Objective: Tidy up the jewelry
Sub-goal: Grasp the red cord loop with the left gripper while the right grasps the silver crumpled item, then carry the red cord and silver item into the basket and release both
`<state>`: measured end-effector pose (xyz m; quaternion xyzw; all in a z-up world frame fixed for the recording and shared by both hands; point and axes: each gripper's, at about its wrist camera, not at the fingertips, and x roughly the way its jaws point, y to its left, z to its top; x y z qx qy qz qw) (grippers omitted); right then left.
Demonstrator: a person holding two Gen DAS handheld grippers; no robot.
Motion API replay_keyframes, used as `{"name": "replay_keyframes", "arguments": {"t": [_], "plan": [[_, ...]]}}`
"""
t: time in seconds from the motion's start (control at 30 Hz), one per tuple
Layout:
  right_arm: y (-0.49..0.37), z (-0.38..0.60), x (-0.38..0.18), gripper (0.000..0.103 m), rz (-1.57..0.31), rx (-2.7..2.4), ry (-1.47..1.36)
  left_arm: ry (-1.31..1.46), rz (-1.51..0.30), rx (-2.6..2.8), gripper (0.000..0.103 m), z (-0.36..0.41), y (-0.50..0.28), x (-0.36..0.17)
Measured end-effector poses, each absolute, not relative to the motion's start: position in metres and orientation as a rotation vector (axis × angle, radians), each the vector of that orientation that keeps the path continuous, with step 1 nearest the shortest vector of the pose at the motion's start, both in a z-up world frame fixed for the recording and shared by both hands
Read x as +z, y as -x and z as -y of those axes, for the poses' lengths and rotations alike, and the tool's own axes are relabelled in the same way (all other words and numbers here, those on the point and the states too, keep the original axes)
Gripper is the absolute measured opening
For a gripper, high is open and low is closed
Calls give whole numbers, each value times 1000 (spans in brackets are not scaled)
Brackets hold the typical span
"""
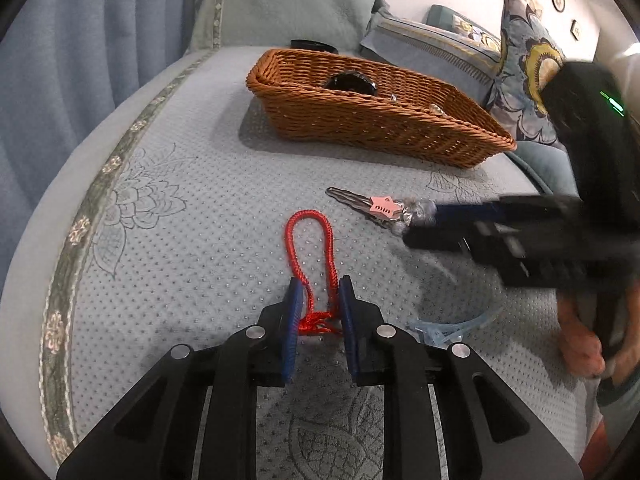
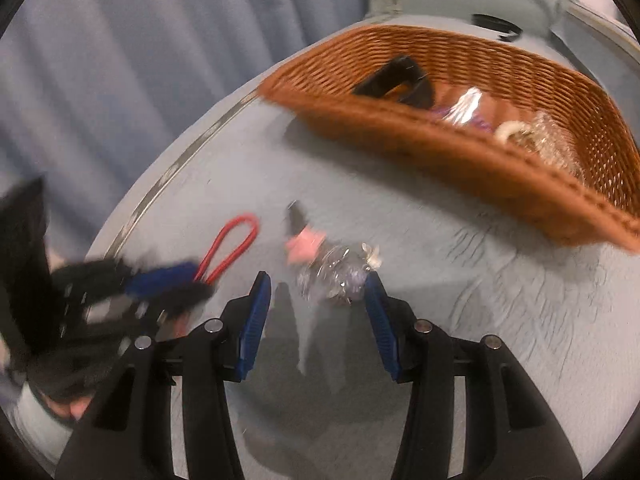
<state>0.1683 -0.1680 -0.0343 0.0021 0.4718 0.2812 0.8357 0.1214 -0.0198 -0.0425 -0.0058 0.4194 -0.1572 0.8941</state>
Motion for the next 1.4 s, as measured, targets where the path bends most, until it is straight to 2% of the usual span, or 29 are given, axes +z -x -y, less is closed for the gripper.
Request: {"name": "replay_keyframes", "arguments": {"t": [0.43, 0.47, 0.5, 0.57, 0.67, 1.0, 1.4], "plan": [[-164, 148, -37, 44, -937, 400, 144, -27, -860, -322, 22, 27, -120, -43], [-162, 143, -37, 30, -925, 392, 175, -34, -858, -319, 22, 28, -119, -43], [-159, 139, -37, 22, -919, 403, 195, -42, -856, -315, 22, 29, -119, -43], [-153, 135, -37, 15, -906, 387, 222, -55, -851, -312, 20, 31, -118, -42], [-142, 145, -35, 12, -901, 368, 187, -54, -851, -328, 3, 31, -117, -42], [-107, 205, -5, 12, -826, 365, -60, 23, -811, -444, 2, 22, -110, -29], [-97, 212, 20, 12, -760, 395, -96, 115, -665, -508, 2, 3, -93, 9]]}}
